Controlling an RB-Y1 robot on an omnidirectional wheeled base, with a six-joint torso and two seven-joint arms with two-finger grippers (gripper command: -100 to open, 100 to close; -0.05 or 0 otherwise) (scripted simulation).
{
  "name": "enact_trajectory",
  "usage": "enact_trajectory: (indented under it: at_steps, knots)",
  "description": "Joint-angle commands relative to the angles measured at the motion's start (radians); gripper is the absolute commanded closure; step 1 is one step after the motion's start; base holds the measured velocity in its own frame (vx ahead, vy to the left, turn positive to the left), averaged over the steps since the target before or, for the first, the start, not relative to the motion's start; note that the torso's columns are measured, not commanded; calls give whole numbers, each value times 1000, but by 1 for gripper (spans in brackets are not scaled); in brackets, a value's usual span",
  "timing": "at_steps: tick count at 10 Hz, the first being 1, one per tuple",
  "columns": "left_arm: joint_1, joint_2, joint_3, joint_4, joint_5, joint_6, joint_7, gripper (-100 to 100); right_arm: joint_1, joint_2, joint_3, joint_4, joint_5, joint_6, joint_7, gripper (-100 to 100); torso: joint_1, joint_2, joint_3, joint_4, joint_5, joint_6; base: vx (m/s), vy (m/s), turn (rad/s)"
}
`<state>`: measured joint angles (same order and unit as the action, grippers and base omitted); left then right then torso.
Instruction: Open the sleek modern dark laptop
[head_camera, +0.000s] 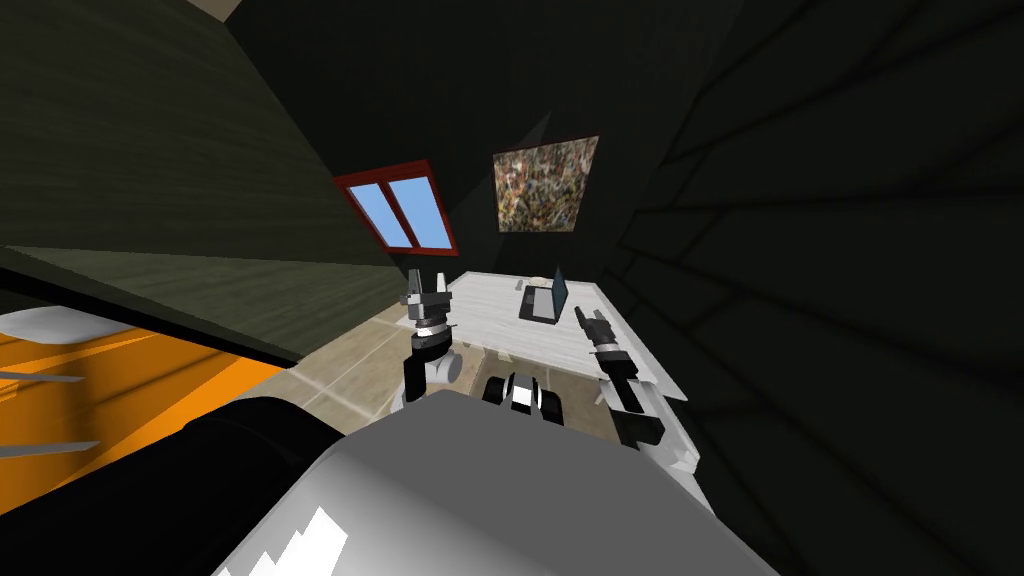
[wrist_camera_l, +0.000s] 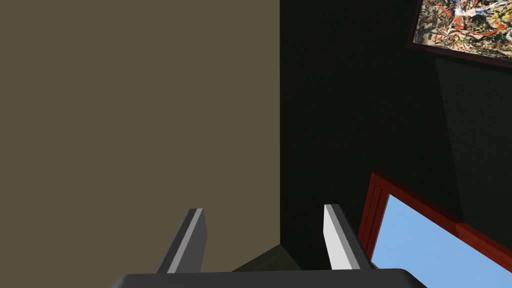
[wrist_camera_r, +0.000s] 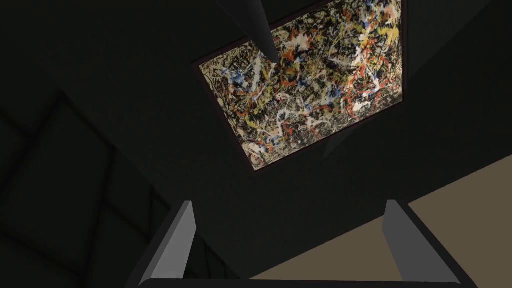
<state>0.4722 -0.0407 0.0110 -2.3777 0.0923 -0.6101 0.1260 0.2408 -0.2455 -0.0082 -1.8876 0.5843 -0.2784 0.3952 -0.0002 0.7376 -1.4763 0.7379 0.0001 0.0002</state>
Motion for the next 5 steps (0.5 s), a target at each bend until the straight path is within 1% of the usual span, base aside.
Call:
enact_trajectory:
  at_steps: [1, 2, 3, 5]
  knots:
    - [0, 0, 0, 0, 0, 0, 0, 0, -46, -22, -3, 53, 76, 38, 53, -100, -1, 0, 0, 0, 0, 0, 13, 79, 32]
    - [0, 0, 0, 0, 0, 0, 0, 0, -69, -32, -5, 81, 106, 54, 78, -100, 0, 0, 0, 0, 0, 0, 10, 103, 42]
    - [0, 0, 0, 0, 0, 0, 0, 0, -69, -32, -5, 83, 115, 54, 78, -100, 2, 0, 0, 0, 0, 0, -6, 81, 14]
    - [0, 0, 0, 0, 0, 0, 0, 0, -116, -56, -10, 146, 181, 86, 127, -100, -1, 1, 1, 0, -1, 0, -9, 65, 33]
